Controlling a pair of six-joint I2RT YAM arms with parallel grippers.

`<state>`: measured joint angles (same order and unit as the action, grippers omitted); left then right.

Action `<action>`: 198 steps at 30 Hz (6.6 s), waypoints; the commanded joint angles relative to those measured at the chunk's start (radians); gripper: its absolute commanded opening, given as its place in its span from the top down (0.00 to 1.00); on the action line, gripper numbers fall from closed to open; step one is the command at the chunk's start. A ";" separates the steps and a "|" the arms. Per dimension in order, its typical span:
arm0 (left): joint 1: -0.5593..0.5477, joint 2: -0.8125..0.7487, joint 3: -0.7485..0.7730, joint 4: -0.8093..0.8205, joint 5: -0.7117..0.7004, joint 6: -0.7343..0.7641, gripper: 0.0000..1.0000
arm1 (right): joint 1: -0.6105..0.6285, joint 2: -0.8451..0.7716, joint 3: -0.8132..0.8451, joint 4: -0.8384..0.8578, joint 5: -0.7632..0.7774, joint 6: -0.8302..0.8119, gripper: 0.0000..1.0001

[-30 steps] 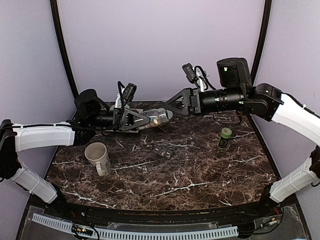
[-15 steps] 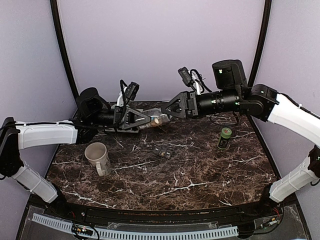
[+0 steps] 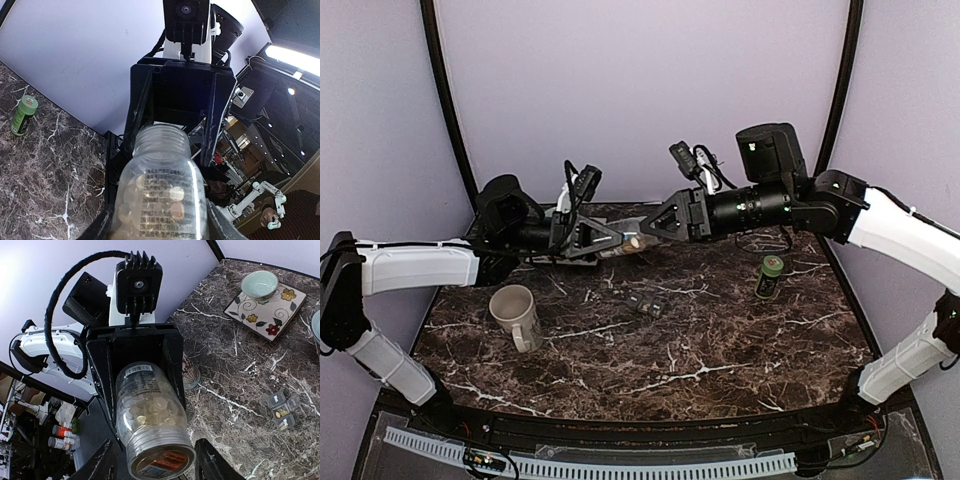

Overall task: Sort the pills into containers
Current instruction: Screw the lid of the pill bottle onto the pill bottle.

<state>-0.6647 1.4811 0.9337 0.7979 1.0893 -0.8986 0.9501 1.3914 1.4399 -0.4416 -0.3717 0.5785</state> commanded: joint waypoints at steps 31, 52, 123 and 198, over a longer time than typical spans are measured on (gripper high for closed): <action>0.009 -0.007 0.119 -0.105 0.060 0.120 1.00 | 0.011 0.086 0.037 0.029 -0.078 0.143 0.83; -0.028 -0.132 0.107 -0.272 -0.109 0.401 1.00 | 0.009 0.126 -0.040 0.225 -0.209 0.501 0.88; -0.132 -0.259 0.068 -0.527 -0.423 0.688 1.00 | 0.007 0.014 0.003 0.019 -0.091 0.402 0.38; -0.006 0.104 0.145 0.034 0.238 -0.125 1.00 | 0.114 -0.011 0.105 -0.183 0.167 -0.353 0.47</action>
<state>-0.6765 1.5906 1.0607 0.7879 1.3052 -1.0183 1.0561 1.3655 1.5112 -0.6704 -0.1810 0.2337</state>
